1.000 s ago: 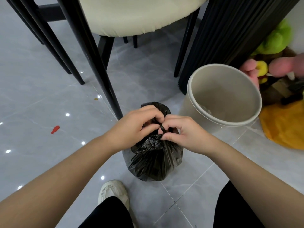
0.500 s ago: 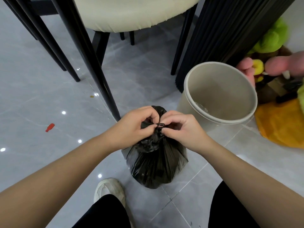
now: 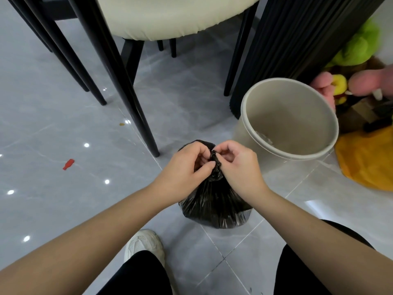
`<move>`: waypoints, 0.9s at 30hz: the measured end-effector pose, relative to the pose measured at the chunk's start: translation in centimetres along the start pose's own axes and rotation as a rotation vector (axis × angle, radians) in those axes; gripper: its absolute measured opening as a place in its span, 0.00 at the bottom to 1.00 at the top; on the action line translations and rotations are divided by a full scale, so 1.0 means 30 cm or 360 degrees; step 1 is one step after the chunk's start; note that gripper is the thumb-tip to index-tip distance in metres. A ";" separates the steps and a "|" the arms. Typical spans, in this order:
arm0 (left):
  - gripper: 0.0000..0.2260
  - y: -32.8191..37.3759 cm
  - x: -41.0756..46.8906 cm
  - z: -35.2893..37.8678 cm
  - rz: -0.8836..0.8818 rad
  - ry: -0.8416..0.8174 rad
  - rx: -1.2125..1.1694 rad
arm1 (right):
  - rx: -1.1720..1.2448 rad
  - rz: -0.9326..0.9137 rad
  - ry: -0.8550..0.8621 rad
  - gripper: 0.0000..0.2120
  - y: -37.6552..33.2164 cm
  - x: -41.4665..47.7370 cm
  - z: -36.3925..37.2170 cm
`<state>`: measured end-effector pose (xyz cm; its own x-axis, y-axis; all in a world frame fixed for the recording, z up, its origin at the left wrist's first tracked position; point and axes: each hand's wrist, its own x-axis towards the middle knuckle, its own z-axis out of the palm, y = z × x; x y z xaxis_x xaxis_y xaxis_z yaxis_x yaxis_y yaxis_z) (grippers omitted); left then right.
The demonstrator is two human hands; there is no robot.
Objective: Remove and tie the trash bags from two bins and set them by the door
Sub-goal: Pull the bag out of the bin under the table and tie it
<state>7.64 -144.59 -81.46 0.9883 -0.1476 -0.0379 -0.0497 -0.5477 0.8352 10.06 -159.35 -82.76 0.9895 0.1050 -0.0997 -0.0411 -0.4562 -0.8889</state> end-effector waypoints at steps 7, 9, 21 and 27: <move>0.09 -0.002 0.020 -0.008 -0.0117 0.0260 -0.0070 | 0.0121 -0.0002 -0.0037 0.05 -0.037 -0.001 -0.011; 0.09 -0.006 0.020 -0.011 -0.0195 0.0325 -0.0042 | 0.0165 -0.0021 -0.0080 0.04 -0.043 -0.017 -0.002; 0.07 -0.025 0.005 -0.012 -0.0078 0.0432 0.0041 | 0.0485 0.0013 -0.0183 0.11 -0.057 -0.031 0.014; 0.04 -0.032 0.007 -0.013 0.0082 0.0295 0.0044 | 0.0333 0.0002 -0.0038 0.12 -0.050 -0.021 0.014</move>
<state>7.95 -143.76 -82.06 0.9938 -0.0230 0.1084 -0.1023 -0.5663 0.8178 9.44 -158.35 -81.55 0.9859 0.1269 -0.1091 -0.0726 -0.2633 -0.9620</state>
